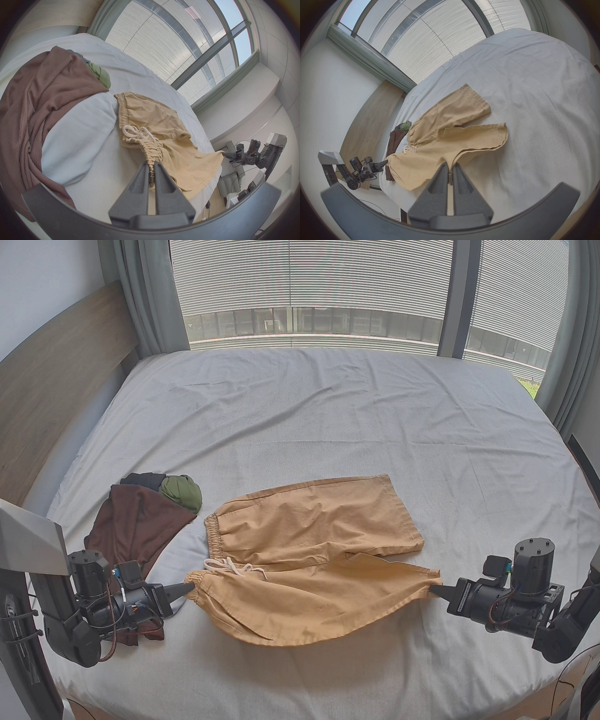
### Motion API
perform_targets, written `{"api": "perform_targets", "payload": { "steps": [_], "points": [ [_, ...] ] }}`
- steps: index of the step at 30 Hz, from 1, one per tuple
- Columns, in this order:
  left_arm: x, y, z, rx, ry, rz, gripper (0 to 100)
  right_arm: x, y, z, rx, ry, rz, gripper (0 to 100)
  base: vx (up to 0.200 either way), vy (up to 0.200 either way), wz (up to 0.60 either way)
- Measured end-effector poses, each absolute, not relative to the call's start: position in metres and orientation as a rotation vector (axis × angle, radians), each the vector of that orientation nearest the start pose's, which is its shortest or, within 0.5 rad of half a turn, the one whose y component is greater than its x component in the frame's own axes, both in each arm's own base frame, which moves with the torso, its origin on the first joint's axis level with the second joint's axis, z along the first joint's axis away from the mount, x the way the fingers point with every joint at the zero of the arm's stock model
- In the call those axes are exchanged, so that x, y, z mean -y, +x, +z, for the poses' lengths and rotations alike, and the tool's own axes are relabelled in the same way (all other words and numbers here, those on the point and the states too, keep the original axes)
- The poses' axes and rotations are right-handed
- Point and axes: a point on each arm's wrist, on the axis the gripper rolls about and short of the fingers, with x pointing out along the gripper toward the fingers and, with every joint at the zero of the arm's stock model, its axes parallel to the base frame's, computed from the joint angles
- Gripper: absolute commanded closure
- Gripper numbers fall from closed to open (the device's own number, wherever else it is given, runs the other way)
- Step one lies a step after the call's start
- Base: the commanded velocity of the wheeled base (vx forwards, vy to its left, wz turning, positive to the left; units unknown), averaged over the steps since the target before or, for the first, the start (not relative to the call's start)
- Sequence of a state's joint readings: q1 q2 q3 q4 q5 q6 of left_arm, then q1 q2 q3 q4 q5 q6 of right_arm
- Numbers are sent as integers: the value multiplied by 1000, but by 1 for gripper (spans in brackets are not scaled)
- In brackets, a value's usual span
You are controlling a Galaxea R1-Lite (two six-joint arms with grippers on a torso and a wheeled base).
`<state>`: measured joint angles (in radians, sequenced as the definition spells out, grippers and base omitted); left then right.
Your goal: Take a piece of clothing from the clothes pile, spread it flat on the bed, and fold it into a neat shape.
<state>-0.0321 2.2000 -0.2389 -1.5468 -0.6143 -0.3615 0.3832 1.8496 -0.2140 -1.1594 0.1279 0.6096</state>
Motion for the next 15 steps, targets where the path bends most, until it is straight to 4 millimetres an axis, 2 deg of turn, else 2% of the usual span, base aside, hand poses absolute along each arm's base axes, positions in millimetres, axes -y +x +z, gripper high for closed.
{"api": "perform_targets", "payload": {
  "steps": [5,15],
  "points": [
    [26,279,23,-468,-486,-573,100,-94,227,70,-579,532,347,100,0,0,0],
    [29,282,33,-456,-558,-574,100,-97,237,79,-525,550,362,100,0,0,0]
  ]
}}
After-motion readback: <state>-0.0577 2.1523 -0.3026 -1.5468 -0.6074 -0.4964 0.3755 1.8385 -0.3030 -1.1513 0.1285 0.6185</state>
